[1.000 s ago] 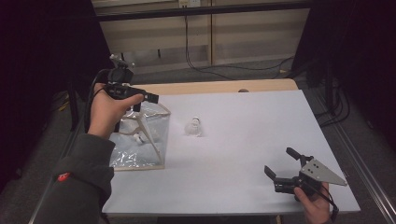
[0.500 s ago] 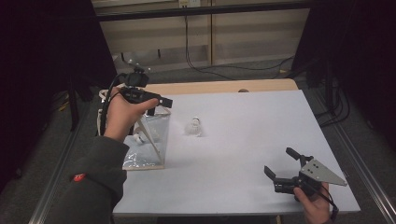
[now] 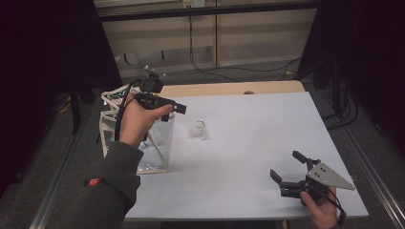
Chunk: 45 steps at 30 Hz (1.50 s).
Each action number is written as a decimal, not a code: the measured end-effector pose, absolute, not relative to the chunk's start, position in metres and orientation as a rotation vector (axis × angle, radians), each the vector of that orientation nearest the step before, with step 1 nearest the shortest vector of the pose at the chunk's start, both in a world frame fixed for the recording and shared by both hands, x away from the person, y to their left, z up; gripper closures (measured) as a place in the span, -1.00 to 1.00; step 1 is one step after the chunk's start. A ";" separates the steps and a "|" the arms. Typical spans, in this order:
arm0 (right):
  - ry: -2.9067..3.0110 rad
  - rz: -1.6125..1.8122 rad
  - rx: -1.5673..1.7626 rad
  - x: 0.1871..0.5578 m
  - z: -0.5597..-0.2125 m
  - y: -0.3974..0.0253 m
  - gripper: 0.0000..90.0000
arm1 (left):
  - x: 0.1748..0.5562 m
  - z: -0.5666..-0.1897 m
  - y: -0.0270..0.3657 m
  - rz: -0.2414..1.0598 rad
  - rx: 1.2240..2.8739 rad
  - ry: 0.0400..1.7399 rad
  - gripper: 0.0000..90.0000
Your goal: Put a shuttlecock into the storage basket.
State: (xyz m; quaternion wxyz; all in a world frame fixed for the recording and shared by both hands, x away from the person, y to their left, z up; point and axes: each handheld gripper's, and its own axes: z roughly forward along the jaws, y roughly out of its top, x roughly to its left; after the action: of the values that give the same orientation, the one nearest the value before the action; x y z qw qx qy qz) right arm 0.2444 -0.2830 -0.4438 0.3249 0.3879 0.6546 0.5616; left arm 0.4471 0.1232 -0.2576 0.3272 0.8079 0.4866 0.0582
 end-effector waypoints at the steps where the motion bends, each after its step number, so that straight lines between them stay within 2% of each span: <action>1: 1.715 1.472 1.017 0.244 -0.444 -0.283 -0.98 | 0.447 -0.259 0.122 0.153 2.117 1.276 -0.63; 45: 1.725 1.466 1.008 0.245 -0.444 -0.282 -0.98 | 0.454 -0.304 0.068 0.109 2.154 1.231 -0.70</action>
State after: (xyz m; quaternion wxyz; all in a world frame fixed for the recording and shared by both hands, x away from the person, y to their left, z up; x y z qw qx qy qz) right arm 0.2446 -0.2823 -0.4443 0.3255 0.3846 0.6582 0.5594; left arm 0.4543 0.0681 -0.3041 0.3231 0.8208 0.4692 0.0416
